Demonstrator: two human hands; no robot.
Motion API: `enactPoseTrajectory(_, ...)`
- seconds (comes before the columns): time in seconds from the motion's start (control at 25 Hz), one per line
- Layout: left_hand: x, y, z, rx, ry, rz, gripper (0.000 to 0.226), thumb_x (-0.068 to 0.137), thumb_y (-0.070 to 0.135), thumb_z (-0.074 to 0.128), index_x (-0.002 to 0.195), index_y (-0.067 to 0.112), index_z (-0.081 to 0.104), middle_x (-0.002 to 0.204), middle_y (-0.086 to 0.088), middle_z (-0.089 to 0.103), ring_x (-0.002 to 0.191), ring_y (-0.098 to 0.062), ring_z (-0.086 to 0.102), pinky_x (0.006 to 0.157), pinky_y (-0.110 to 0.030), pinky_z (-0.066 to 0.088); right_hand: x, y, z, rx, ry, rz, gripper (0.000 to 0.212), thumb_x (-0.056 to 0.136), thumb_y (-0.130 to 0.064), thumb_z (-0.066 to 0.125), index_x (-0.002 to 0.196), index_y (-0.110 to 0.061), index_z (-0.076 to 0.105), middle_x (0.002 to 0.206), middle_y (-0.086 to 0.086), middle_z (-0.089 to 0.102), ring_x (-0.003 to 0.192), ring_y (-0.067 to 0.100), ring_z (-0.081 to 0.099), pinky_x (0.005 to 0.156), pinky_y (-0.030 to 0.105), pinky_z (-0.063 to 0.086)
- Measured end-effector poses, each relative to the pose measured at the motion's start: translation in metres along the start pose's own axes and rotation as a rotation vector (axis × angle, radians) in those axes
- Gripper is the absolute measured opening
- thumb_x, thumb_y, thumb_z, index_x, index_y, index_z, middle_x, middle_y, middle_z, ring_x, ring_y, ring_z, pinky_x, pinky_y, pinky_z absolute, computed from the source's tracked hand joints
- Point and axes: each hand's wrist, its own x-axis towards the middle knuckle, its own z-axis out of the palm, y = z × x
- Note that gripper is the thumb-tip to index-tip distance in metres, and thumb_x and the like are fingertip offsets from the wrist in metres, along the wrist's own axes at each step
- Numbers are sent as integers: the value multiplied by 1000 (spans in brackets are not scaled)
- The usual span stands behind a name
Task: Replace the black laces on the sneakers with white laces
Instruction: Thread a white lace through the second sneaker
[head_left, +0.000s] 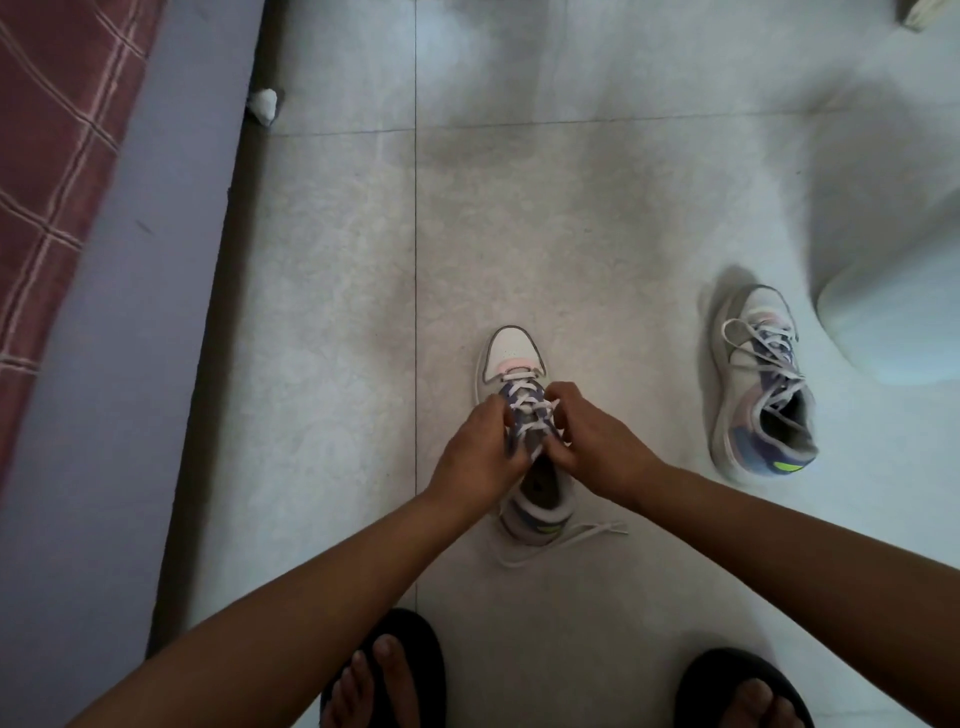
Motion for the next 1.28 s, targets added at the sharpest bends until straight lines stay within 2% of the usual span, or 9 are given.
enactPoseTrajectory(0.12, 1, -3, -8, 12, 24, 8, 21, 85, 17, 60, 88, 21, 39, 78, 5, 49, 68, -12, 49, 55, -21, 35, -3, 3, -6, -12, 1, 25, 22, 93, -20, 53, 112, -14, 42, 87, 5, 58, 68, 18, 53, 61, 27, 43)
enactPoseTrajectory(0.2, 1, -2, -10, 49, -16, 31, 16, 87, 18, 59, 99, 19, 47, 91, 1, 54, 77, -15, 54, 62, -25, 45, -2, 1, -8, -37, -16, 30, 19, 94, -22, 52, 111, -15, 47, 97, 8, 60, 79, 21, 56, 70, 34, 48)
enactPoseTrajectory(0.32, 4, 3, -10, 217, -55, 55, 30, 92, 30, 53, 119, 16, 52, 110, -5, 54, 91, -21, 58, 74, -31, 48, 2, -8, -4, -177, -37, -15, 25, 95, -27, 49, 117, -17, 50, 105, 9, 59, 88, 24, 58, 70, 33, 46)
enactPoseTrajectory(0.52, 22, 21, -6, 462, -60, 65, 29, 93, 30, 47, 116, 13, 57, 113, -8, 57, 98, -27, 60, 75, -32, 45, 16, -22, 3, -536, -73, 4, 27, 94, -19, 44, 119, -12, 48, 110, 10, 60, 95, 29, 60, 67, 32, 38)
enactPoseTrajectory(0.76, 31, 22, -11, 244, -22, -35, 14, 90, 16, 51, 92, 8, 63, 92, -10, 62, 87, -28, 60, 65, -26, 35, 24, -21, 3, -400, -41, 125, 21, 93, -12, 47, 113, -7, 48, 103, 16, 63, 91, 34, 61, 65, 30, 35)
enactPoseTrajectory(0.84, 23, 10, -9, 158, 36, -74, 10, 94, 14, 48, 89, 9, 55, 91, -8, 53, 82, -21, 53, 64, -22, 31, 15, -10, 1, -244, -23, 123, 8, 93, -11, 48, 101, -12, 46, 93, 11, 61, 86, 32, 61, 62, 27, 35)
enactPoseTrajectory(1.0, 5, -8, -4, -29, 148, -131, 12, 95, 15, 48, 87, 8, 53, 92, -7, 51, 77, -12, 47, 64, -16, 31, -1, -3, 1, 31, 52, 141, 9, 97, -17, 45, 89, -17, 41, 82, 1, 54, 76, 24, 56, 61, 29, 38)
enactPoseTrajectory(1.16, 22, 5, -11, -46, 65, -193, 26, 96, 27, 48, 81, 9, 58, 77, -4, 58, 68, -15, 54, 60, -26, 38, 21, -18, -5, -17, -3, 248, 22, 97, -32, 47, 87, -14, 53, 84, 5, 61, 76, 21, 54, 60, 30, 35)
enactPoseTrajectory(1.28, 35, 11, -17, 150, -81, -150, 28, 91, 23, 57, 74, 2, 66, 75, -14, 64, 69, -23, 59, 60, -27, 38, 34, -20, -15, -127, -133, 254, 17, 94, -25, 52, 83, -13, 55, 95, 13, 65, 87, 26, 58, 69, 30, 39)
